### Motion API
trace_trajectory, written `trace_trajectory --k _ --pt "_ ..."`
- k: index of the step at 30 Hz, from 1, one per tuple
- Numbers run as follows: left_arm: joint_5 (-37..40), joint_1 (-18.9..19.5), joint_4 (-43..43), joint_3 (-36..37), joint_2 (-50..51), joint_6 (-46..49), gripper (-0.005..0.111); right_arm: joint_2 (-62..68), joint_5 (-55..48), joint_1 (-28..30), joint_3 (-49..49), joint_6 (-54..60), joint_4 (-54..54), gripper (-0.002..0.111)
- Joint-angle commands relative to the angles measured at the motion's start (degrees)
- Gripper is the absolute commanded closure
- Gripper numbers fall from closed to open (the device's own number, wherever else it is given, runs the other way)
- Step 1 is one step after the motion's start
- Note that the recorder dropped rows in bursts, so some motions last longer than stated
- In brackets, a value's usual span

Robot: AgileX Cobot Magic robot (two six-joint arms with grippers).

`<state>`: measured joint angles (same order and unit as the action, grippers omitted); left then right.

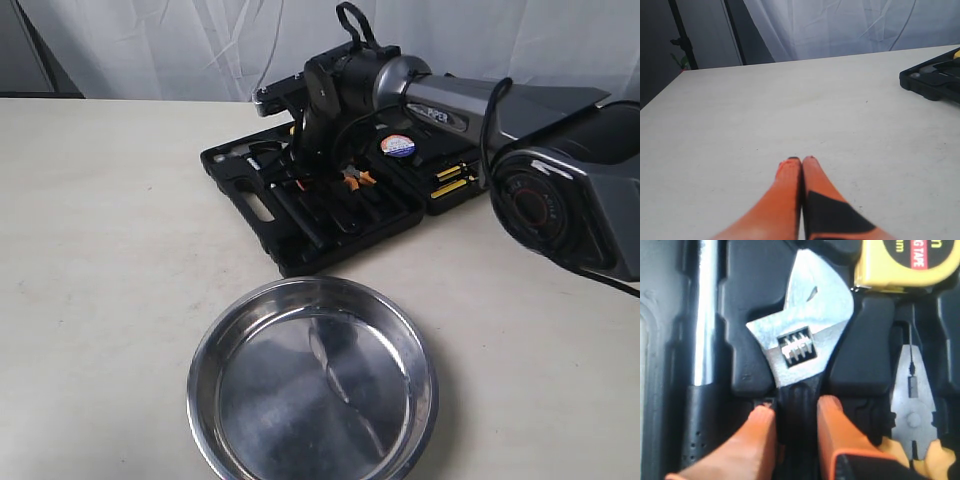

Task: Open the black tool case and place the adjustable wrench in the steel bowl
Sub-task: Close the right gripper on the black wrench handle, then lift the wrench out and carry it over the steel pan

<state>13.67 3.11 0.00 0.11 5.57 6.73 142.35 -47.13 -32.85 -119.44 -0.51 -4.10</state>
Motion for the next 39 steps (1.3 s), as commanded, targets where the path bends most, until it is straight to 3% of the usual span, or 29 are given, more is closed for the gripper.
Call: trace_trajectory --k 1,17,27,31,39 --pt "-0.4 -0.4 0.0 -0.1 -0.2 -0.3 0.106 -3.5 1.5 0.2 -0.3 0.5 -0.4 0.109" --pt "-0.4 -0.4 0.0 -0.1 -0.2 -0.3 0.106 -5.7 -2.5 0.2 -0.3 0.5 -0.9 0.109" --pt "-0.4 -0.4 0.0 -0.1 -0.2 -0.3 0.106 -12.4 -13.6 0.2 1.0 2.3 -0.2 0.109" --pt "-0.4 -0.4 0.0 -0.1 -0.2 -0.3 0.106 -17.5 -13.4 0.2 8.3 4.6 3.0 0.109" --pt "-0.4 -0.4 0.0 -0.1 -0.2 -0.3 0.106 -33.8 -3.5 -2.7 29.8 6.6 7.6 0.109"
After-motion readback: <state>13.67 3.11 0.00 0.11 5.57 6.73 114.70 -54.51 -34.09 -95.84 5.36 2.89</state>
